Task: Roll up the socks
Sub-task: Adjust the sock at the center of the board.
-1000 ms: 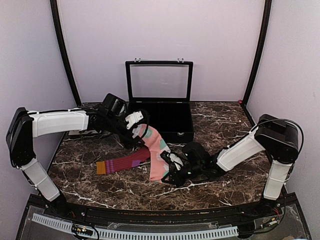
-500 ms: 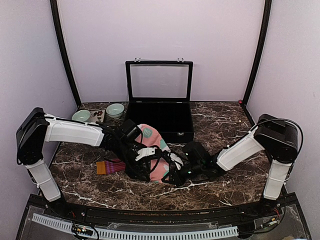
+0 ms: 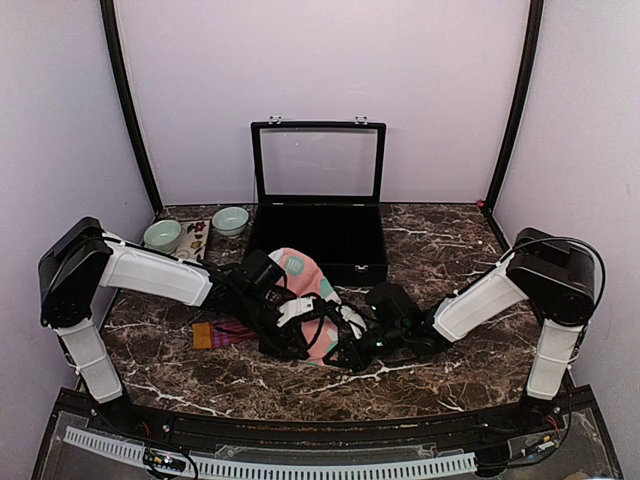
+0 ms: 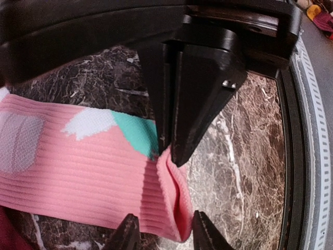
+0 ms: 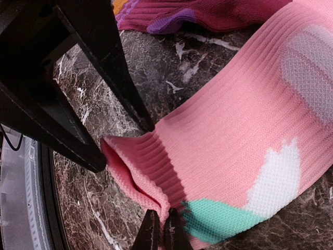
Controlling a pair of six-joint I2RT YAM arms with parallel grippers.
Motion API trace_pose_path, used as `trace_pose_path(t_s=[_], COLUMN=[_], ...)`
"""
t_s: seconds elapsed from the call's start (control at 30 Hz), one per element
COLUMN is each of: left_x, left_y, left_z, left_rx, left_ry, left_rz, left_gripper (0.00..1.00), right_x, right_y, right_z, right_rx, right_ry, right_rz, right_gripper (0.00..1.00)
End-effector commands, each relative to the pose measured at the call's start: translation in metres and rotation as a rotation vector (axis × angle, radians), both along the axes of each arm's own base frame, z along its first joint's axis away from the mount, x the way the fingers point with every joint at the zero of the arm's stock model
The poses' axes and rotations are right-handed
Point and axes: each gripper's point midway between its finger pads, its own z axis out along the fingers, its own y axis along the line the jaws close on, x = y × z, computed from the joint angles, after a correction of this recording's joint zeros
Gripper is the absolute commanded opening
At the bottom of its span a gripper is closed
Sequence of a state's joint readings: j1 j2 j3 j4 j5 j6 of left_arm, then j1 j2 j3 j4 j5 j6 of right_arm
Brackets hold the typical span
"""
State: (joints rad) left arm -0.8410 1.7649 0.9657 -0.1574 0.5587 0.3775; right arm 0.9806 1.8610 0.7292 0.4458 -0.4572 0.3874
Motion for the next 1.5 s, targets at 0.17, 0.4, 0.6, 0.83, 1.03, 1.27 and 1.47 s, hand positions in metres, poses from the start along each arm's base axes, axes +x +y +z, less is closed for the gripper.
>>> trace_pose_path(t_s=[0.17,0.4,0.6,0.83,1.03,1.27,1.47], left_x=[-0.002,-0.019,-0.013,0.005,0.005,-0.002,-0.003], left_y=[-0.010,-0.004,-0.001,-0.012,-0.013,-0.012,-0.008], left_z=[-0.004,0.008,0.018,-0.003,-0.008,-0.014,-0.020], left_rx=[-0.034,-0.058,-0.074,-0.035,-0.036,-0.031,-0.012], left_ry=[0.013,0.041,-0.015,0.001,0.007,0.033,0.029], left_rz=[-0.009,-0.093,-0.119,-0.048,-0.045,-0.061,-0.072], left_gripper=[0.26,0.59,0.69,0.56,0.37,0.11,0.00], right_x=[-0.005,-0.006,-0.006,-0.005,-0.005,-0.003,0.008], right_y=[-0.013,-0.014,-0.014,-0.013,-0.014,-0.013,-0.011], right_z=[-0.023,-0.023,-0.023,-0.021,-0.021,-0.017,0.002], right_rx=[-0.067,-0.069,-0.071,-0.061,-0.061,-0.049,0.000], right_ry=[0.055,0.057,0.053,0.054,0.055,0.051,0.025], right_rz=[-0.021,-0.024,-0.021,-0.028,-0.029,-0.040,-0.083], right_gripper=[0.03,0.04,0.04,0.04,0.04,0.07,0.17])
